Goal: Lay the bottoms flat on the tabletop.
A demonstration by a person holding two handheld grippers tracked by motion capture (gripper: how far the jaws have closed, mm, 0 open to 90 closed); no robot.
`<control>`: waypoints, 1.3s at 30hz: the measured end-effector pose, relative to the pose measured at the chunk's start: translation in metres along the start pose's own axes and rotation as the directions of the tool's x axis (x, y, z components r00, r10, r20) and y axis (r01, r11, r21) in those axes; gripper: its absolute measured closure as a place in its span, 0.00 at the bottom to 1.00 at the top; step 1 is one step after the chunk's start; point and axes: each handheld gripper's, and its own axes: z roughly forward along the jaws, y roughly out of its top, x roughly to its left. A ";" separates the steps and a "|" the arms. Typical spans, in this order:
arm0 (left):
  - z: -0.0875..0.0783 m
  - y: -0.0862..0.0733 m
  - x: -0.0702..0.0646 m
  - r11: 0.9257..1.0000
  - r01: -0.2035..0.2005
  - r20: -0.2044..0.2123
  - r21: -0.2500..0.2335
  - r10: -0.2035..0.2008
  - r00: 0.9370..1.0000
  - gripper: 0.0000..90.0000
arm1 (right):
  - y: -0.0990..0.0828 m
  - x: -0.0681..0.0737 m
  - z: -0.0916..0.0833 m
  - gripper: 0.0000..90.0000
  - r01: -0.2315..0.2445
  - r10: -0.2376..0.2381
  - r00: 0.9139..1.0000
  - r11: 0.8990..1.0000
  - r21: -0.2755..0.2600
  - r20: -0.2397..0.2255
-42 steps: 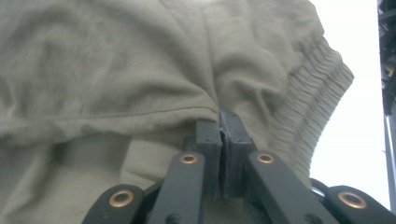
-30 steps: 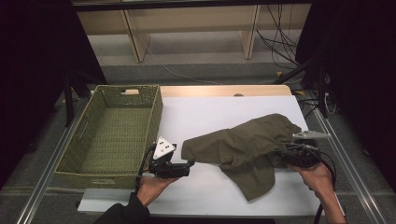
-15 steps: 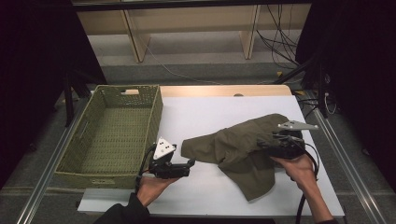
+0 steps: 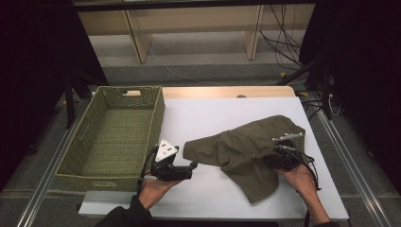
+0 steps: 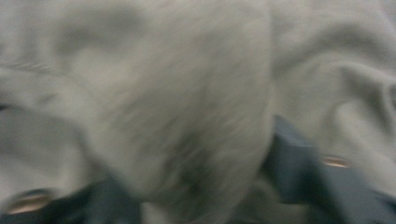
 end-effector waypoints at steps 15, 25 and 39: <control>0.001 0.000 0.001 1.000 0.002 0.000 0.004 -0.002 1.000 0.17 | 0.038 -0.028 0.017 0.84 0.039 -0.026 0.995 0.989 -0.140 0.096; -0.001 0.001 0.001 1.000 0.003 -0.003 -0.006 -0.003 1.000 0.17 | 0.019 -0.002 -0.041 0.37 0.040 -0.047 0.998 0.985 -0.166 -0.039; -0.001 0.000 0.002 1.000 0.006 -0.006 -0.001 -0.006 1.000 0.17 | 0.052 0.064 -0.031 0.26 0.079 -0.125 0.974 0.970 -0.230 -0.190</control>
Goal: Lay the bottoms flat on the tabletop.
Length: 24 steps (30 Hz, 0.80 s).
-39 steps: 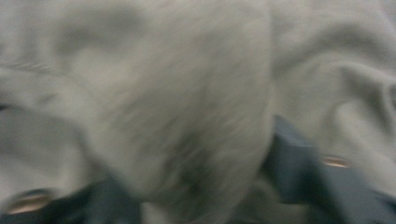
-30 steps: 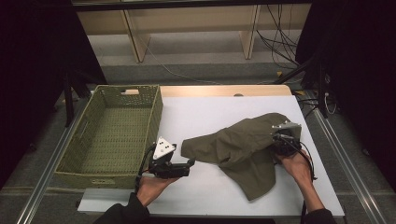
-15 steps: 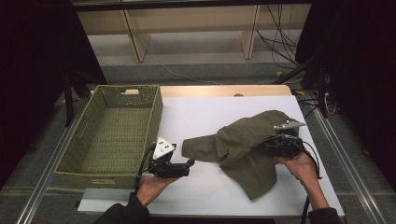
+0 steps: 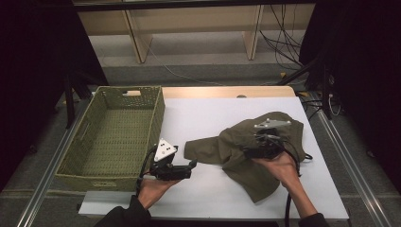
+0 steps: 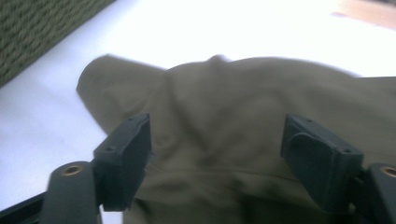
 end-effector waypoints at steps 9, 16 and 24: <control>0.000 0.000 0.000 1.000 -0.004 -0.001 0.001 0.004 1.000 0.17 | -0.017 0.014 0.041 0.18 0.034 -0.051 0.994 0.983 0.181 0.093; 0.000 0.000 0.000 1.000 -0.004 -0.001 0.001 0.004 1.000 0.17 | -0.030 -0.005 0.052 0.24 -0.039 0.011 0.993 0.971 0.236 0.121; 0.000 0.000 -0.001 1.000 -0.010 -0.003 0.000 0.010 1.000 0.17 | -0.032 -0.006 0.060 0.70 -0.014 -0.006 0.996 0.974 0.224 0.090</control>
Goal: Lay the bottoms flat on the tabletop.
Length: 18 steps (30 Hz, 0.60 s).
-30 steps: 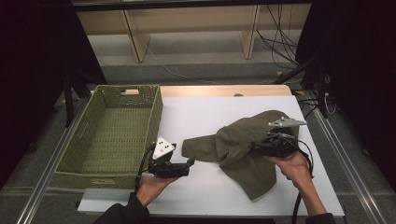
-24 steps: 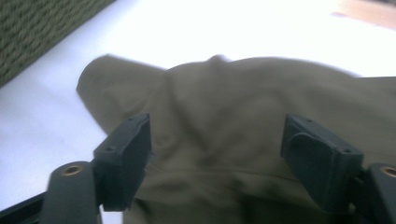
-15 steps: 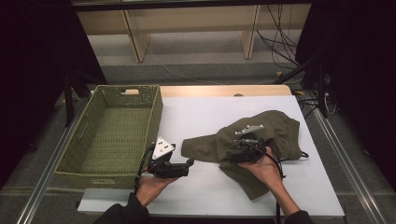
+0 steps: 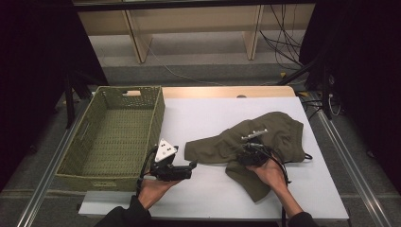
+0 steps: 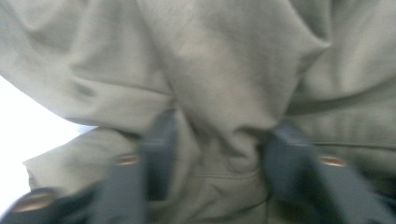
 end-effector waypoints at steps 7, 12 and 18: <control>0.000 0.001 0.001 1.000 0.001 0.000 -0.001 -0.001 1.000 0.17 | -0.003 0.010 -0.012 0.92 0.010 -0.013 0.995 0.999 -0.037 -0.098; 0.001 0.002 0.001 1.000 0.001 -0.002 0.000 -0.001 1.000 0.17 | -0.011 0.037 -0.023 0.93 0.060 -0.070 0.968 0.997 -0.049 -0.240; 0.002 0.002 0.001 1.000 0.004 0.004 -0.002 -0.004 1.000 0.17 | -0.020 0.058 -0.031 0.90 0.120 -0.130 0.953 0.991 -0.053 -0.274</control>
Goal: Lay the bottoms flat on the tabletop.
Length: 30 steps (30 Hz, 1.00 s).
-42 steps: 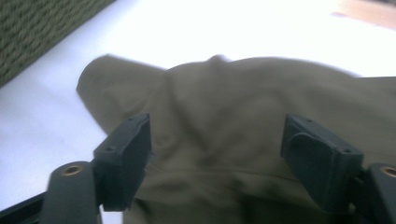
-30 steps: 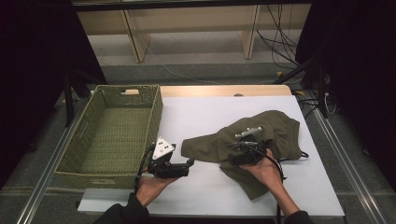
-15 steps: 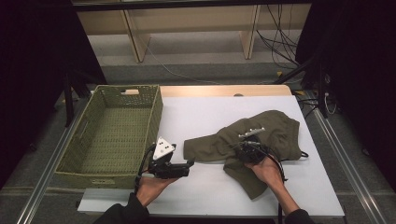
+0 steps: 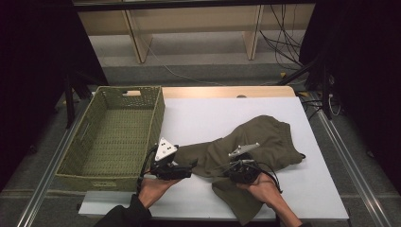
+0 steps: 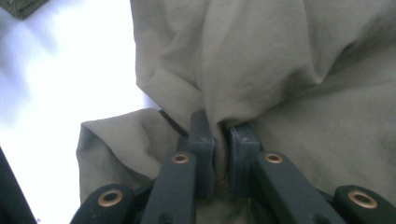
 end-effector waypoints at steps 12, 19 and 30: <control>-0.001 0.001 0.002 1.000 0.008 -0.003 -0.003 -0.008 1.000 0.17 | -0.011 -0.025 -0.062 0.46 -0.055 0.069 0.994 0.985 -0.161 0.083; -0.002 0.000 0.001 1.000 0.002 -0.003 0.001 -0.001 1.000 0.17 | -0.035 -0.063 -0.087 0.47 -0.135 0.177 0.958 0.972 -0.192 0.225; -0.002 0.001 0.001 1.000 0.001 -0.005 0.000 -0.001 1.000 0.17 | -0.069 -0.098 -0.098 0.67 -0.256 0.291 0.893 0.956 -0.143 0.344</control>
